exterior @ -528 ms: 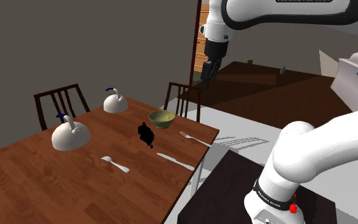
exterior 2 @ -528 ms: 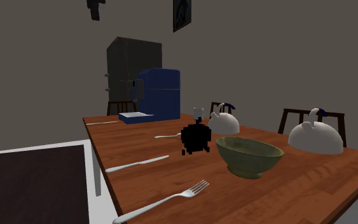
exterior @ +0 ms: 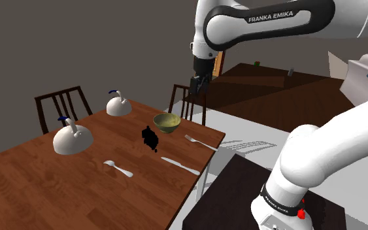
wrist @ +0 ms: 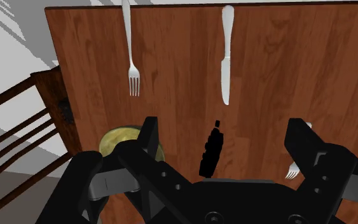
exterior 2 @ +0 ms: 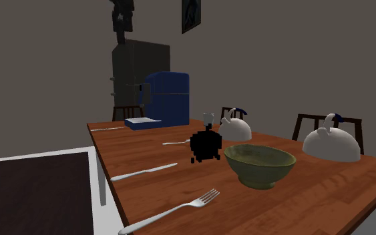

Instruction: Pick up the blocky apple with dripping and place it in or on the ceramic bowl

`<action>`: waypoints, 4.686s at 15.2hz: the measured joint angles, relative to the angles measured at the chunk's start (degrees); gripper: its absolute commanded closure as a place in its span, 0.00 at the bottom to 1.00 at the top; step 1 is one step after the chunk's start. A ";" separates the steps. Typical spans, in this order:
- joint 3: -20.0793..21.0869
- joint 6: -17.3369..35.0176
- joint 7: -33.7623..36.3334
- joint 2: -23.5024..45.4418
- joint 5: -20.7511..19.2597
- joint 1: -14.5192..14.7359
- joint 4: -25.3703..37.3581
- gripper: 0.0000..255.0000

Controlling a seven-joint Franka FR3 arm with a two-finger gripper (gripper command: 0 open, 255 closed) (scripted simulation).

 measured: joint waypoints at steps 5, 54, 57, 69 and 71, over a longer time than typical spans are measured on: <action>0.51 7.56 2.62 9.76 0.29 -0.67 1.35 0.00; 0.44 29.82 14.89 69.88 -0.31 -0.04 35.17 1.00; 0.50 29.23 14.78 69.32 -0.24 -0.12 35.19 1.00; 0.94 22.76 14.42 63.69 0.39 -0.38 36.08 1.00; 1.01 21.76 14.38 62.67 0.49 -0.42 36.07 1.00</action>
